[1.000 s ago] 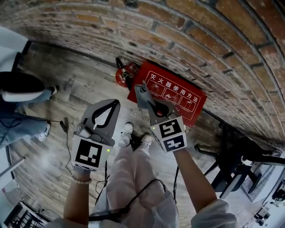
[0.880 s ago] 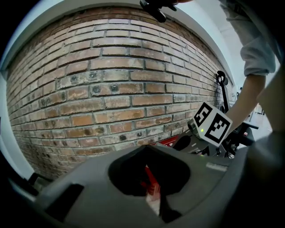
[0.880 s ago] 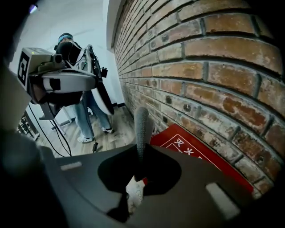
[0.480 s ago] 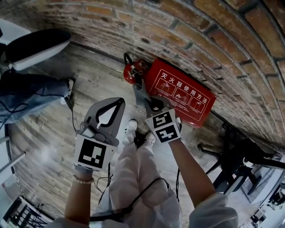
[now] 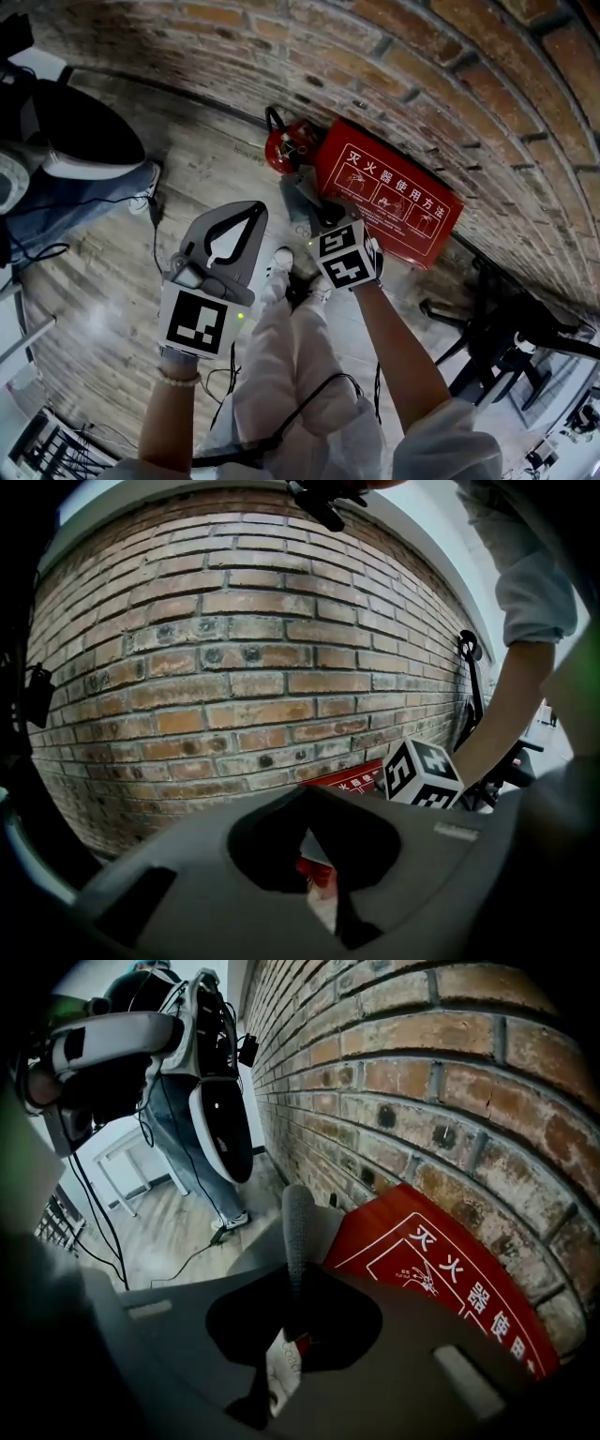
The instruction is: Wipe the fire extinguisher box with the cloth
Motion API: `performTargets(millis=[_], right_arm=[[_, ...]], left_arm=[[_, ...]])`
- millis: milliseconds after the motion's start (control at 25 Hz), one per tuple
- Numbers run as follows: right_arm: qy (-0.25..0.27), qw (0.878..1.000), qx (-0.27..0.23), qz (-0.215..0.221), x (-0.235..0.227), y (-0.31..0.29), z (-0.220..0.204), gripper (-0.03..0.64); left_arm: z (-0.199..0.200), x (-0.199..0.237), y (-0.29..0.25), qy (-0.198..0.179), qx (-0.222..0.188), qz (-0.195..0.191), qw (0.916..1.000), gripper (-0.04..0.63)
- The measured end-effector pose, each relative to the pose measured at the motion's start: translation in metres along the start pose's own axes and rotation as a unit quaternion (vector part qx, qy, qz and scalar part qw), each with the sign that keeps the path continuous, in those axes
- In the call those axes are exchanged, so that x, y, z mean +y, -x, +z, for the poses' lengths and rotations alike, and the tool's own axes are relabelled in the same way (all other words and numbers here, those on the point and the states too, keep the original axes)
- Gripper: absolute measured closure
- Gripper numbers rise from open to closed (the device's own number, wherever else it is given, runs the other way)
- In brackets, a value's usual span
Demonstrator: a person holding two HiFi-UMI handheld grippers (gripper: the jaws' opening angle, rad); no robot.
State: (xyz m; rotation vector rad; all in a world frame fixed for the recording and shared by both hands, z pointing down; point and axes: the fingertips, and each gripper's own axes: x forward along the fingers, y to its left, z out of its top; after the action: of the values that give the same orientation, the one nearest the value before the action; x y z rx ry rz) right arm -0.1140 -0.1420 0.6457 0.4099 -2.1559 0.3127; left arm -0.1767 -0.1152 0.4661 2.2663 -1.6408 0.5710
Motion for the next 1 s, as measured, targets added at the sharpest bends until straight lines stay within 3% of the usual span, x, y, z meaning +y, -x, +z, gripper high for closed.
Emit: performTargets(millis=[1000], right_arm=[[-0.041,0.999,-0.019,-0.018,-0.005,0.002,-0.004,0.597]], left_arm=[[0.006,-0.017,-0.02,-0.009,0.001,-0.019,0.9998,0.597]])
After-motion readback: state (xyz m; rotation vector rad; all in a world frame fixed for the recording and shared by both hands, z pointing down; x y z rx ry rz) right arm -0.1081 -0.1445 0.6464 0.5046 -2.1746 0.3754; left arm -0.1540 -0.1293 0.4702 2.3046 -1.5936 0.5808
